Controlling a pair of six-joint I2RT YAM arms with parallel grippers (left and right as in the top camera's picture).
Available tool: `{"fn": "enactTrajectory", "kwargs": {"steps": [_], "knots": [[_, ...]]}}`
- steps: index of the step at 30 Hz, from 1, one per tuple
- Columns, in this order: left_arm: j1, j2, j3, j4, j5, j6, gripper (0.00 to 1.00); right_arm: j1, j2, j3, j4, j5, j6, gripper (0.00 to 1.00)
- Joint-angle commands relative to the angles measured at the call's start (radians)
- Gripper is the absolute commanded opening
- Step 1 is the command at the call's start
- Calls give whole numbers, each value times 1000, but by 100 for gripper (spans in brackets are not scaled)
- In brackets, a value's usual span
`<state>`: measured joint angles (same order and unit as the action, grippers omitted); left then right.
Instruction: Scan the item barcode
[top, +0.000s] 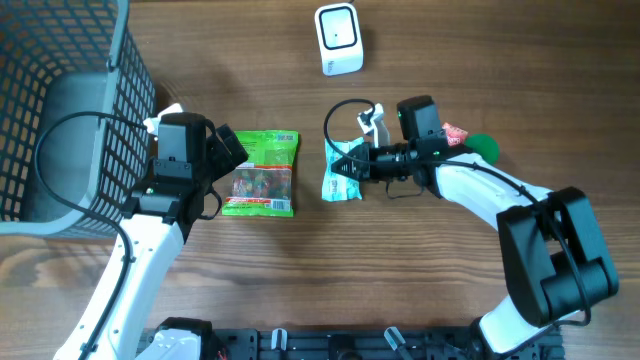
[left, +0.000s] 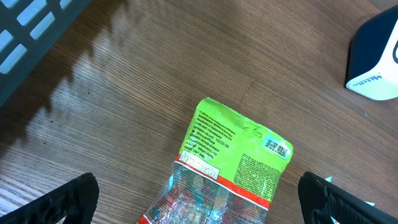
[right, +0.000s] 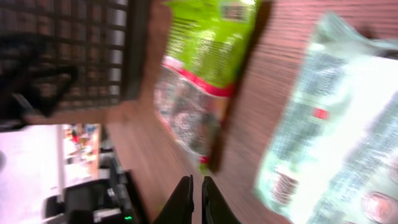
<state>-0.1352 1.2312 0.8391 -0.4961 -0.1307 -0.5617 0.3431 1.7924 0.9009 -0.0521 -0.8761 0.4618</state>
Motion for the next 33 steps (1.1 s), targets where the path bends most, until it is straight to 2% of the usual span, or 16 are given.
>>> {"fn": "enactTrajectory", "kwargs": {"steps": [1,5,7,10,14,17,19,29,33], "knots": [[5,-5,7,2,-9,12,100,2,81,-26,3,78,-74,7],[5,-5,7,2,-9,12,100,2,230,-26,79,8,-95,7],[5,-5,7,2,-9,11,100,-8,306,-26,111,-9,-33,5],[5,-5,7,2,-10,12,100,-18,282,-21,111,-50,11,4],[5,-5,7,2,-10,11,100,-15,126,-5,112,-86,20,4],[5,-5,7,2,-9,12,100,-15,28,-3,131,3,20,5],[5,-5,7,2,-10,12,100,-15,25,-3,142,53,17,4],[5,-5,7,2,-10,12,100,43,219,-5,258,96,-44,5],[5,-5,7,2,-9,12,100,46,269,-4,211,196,-15,4]]}}
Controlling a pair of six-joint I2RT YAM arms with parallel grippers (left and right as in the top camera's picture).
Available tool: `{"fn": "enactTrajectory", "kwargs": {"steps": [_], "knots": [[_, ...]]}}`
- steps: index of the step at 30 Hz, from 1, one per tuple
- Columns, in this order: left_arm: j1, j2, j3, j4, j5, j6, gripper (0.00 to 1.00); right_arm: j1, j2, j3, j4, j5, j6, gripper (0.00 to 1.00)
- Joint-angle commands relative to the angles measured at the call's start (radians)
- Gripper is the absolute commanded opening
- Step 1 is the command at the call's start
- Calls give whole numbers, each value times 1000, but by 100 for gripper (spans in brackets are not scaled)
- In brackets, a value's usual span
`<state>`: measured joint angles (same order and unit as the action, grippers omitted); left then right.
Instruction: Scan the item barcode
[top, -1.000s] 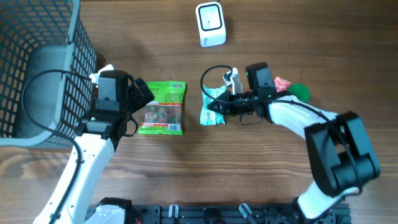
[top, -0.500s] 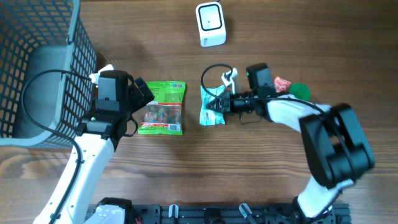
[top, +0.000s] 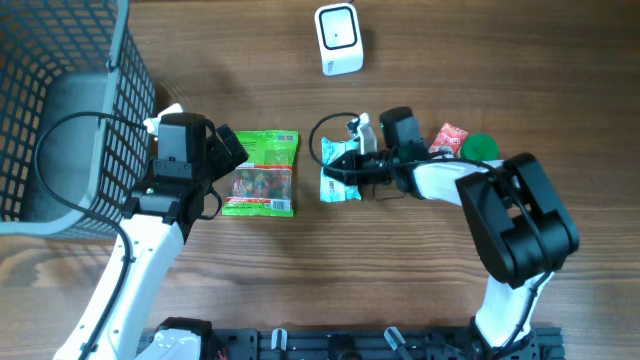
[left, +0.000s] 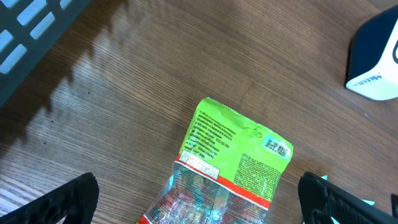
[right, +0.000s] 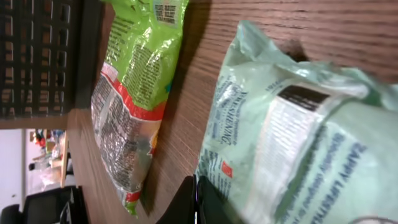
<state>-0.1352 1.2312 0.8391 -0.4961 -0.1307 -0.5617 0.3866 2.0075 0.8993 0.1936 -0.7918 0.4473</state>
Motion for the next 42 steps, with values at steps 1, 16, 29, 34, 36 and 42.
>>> {"fn": "enactTrajectory", "kwargs": {"steps": [1,16,29,34,36,42], "knots": [[5,-5,7,2,-9,12,100,2,48,-2,-34,103,14,4],[5,-5,7,2,-9,12,100,-20,-274,507,-725,354,-252,76],[5,-5,7,2,-10,12,100,-13,72,505,-829,312,-288,72],[5,-5,7,2,-10,12,100,-9,114,499,-865,356,-256,54],[5,-5,7,2,-10,12,100,-7,114,499,-865,355,-253,54],[5,-5,7,2,-10,12,100,0,114,499,-903,354,-253,51]]}}
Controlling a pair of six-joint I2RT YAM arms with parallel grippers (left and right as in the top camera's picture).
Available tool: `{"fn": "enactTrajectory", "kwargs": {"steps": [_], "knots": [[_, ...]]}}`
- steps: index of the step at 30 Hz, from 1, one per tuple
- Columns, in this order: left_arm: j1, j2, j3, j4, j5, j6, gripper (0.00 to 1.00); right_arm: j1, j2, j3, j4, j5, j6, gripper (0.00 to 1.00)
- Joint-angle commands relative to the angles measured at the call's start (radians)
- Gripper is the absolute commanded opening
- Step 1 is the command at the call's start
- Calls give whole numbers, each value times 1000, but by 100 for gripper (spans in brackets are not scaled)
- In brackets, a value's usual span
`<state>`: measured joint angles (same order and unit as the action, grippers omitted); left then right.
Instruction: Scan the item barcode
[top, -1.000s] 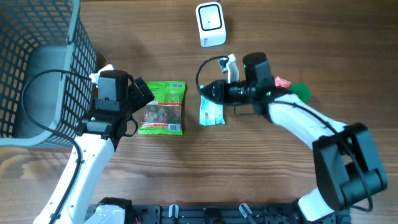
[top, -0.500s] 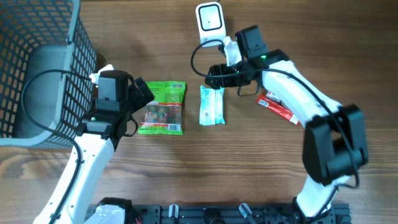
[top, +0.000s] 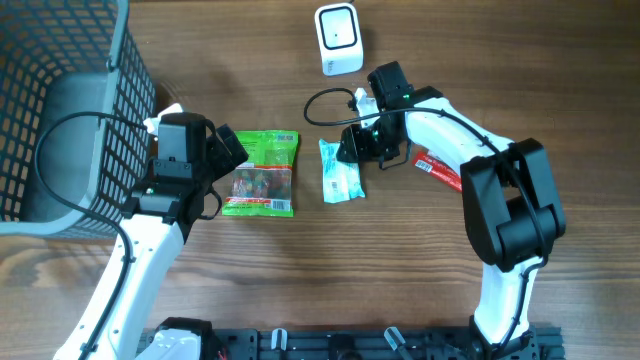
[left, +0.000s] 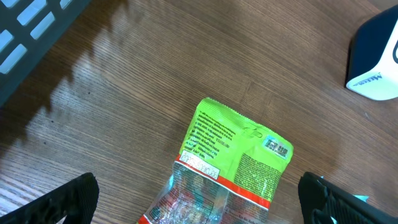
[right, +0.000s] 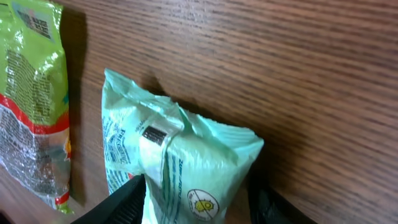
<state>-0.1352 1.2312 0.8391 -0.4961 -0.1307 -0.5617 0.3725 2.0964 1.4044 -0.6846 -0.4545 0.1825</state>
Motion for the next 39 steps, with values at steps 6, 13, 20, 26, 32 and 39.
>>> {"fn": "enactTrajectory", "kwargs": {"steps": [6,13,20,26,32,39], "knots": [[5,-5,7,2,-9,12,100,40,-1,4,-12,31,2,8],[5,-5,7,2,-10,12,100,50,-343,13,-72,167,-58,9],[5,-5,7,2,-10,12,100,50,-302,-119,46,182,-50,10],[5,-5,7,2,-10,11,100,49,-251,-222,149,156,-48,71],[5,-5,7,2,-9,11,100,44,-241,-222,109,193,-12,69],[5,-5,7,2,-9,12,100,63,-241,-222,68,43,39,4]]}}
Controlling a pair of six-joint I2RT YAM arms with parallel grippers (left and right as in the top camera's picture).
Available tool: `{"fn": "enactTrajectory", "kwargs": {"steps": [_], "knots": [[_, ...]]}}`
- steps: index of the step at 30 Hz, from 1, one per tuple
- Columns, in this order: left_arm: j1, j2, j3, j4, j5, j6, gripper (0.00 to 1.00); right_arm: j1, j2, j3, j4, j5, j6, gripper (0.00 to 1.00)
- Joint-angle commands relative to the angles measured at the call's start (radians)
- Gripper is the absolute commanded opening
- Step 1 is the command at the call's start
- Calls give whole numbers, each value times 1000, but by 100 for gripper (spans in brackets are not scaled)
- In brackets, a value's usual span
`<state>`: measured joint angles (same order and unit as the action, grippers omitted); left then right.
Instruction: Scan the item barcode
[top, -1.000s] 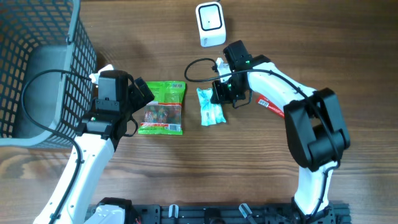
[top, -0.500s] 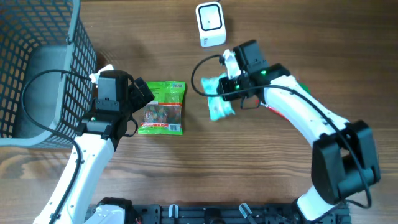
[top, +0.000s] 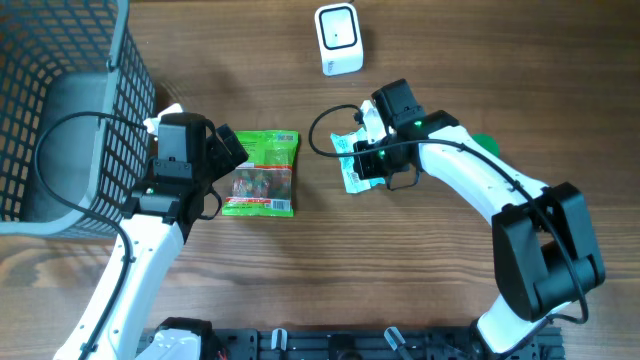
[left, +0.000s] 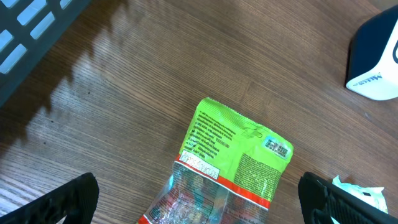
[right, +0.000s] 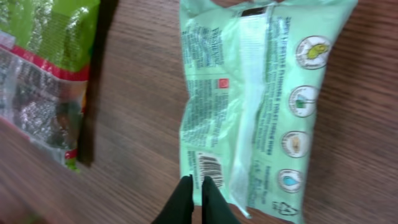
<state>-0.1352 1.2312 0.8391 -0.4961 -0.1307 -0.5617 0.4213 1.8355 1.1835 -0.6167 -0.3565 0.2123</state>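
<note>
A mint-green wipes pack (right: 258, 106) lies back side up in the right wrist view, its barcode (right: 211, 167) near the corner by my fingers. My right gripper (right: 196, 198) is shut on that corner edge; overhead the right gripper (top: 372, 160) sits mid-table over the mint pack (top: 352, 165). The white scanner (top: 338, 38) stands at the far edge, apart from the pack. A bright green snack bag (left: 233, 162) lies between the spread fingers of my open left gripper (left: 199, 205), untouched. The scanner (left: 376, 62) also shows at right.
A black wire basket (top: 60, 110) fills the far left. A green round item (top: 485, 146) lies right of the right arm. The snack bag (top: 262, 172) sits just left of the mint pack. The right arm's cable loops beside the pack.
My right gripper was open astride the mint pack; now it is shut on the pack's barcode corner. The pack has shifted slightly right and farther from me. The left arm is unchanged.
My right gripper was shut and low beside the mint pack, then still shut close against it. Then it stood open over the pack, which had turned. Now it pinches the pack's corner. The left gripper stayed open over the snack bag throughout.
</note>
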Motion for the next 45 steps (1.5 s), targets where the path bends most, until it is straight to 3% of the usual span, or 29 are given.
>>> {"fn": "enactTrajectory", "kwargs": {"steps": [1,8,13,18,23,24,30,35,45], "knots": [[5,-5,7,2,-9,12,100,19,23,-2,1,-53,19,4],[5,-5,7,2,-10,12,100,30,63,-176,251,24,222,4],[5,-5,7,2,-9,12,100,31,95,-204,285,-86,288,5],[5,-5,7,2,-10,12,100,23,-5,-107,235,-275,129,25],[5,-5,7,2,-10,12,100,-25,-102,-3,175,-169,-17,54],[5,-5,7,2,-10,11,100,-51,-100,-3,176,-142,-29,56],[5,-5,7,2,-9,12,100,-133,-37,-8,127,21,-21,55],[5,-5,7,2,-10,11,100,-132,7,-40,23,190,140,41],[5,-5,7,2,-10,12,100,40,18,-150,79,124,187,40]]}}
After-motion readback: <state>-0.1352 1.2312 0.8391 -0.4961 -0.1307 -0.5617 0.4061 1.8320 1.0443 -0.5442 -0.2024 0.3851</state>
